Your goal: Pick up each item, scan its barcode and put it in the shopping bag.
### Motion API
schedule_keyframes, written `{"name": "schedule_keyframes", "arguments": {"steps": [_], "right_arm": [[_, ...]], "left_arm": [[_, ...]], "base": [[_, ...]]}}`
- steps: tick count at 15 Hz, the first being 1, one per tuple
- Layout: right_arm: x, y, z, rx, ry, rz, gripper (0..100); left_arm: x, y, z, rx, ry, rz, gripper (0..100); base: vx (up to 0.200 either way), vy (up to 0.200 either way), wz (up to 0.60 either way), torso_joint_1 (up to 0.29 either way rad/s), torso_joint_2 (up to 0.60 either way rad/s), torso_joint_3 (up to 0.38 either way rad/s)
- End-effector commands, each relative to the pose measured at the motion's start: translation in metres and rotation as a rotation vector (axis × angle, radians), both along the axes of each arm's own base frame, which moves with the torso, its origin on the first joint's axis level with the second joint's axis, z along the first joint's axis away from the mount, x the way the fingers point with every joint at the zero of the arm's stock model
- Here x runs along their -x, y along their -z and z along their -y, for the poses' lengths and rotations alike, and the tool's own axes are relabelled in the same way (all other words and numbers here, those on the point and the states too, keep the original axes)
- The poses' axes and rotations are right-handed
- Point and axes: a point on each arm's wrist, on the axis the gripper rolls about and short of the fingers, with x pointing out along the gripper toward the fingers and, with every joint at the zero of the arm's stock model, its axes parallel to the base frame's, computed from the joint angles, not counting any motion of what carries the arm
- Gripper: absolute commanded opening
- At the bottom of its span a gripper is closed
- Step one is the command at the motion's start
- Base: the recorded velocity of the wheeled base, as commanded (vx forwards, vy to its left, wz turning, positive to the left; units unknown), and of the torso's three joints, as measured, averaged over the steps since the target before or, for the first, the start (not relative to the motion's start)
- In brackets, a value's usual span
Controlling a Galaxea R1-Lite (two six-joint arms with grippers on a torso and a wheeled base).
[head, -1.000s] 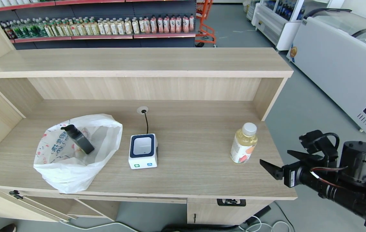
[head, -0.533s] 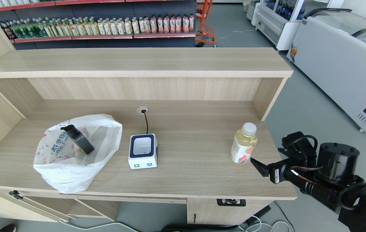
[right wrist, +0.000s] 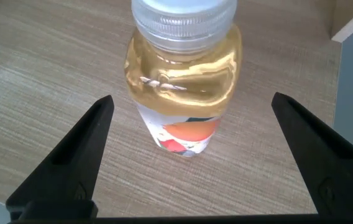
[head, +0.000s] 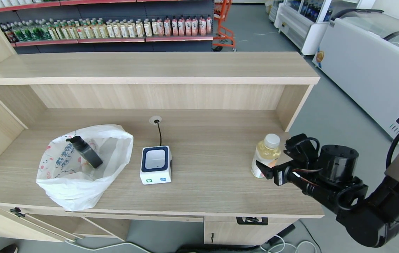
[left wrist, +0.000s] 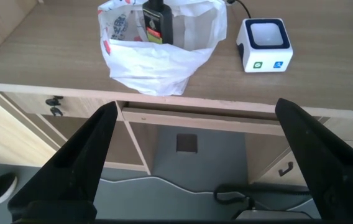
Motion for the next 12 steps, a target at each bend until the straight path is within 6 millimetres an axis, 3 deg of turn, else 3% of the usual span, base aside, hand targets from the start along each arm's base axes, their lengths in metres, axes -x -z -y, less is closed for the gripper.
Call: {"name": "schedule_keyframes", "arguments": {"steps": [1, 12], "right_arm": [[-0.006, 0.008, -0.007, 0.006, -0.014, -0.01, 100], [-0.044, 0.022, -0.027, 0.054, -0.042, 0.054, 100]], "left_arm": [[0.0, 0.0, 0.0, 0.001, -0.002, 0.001, 100], [0.0, 0.0, 0.0, 0.001, 0.0, 0.001, 100]], "base": [[0.0, 0.0, 0.0, 0.0, 0.0, 0.0], [0.0, 0.0, 0.0, 0.0, 0.0, 0.0]]}}
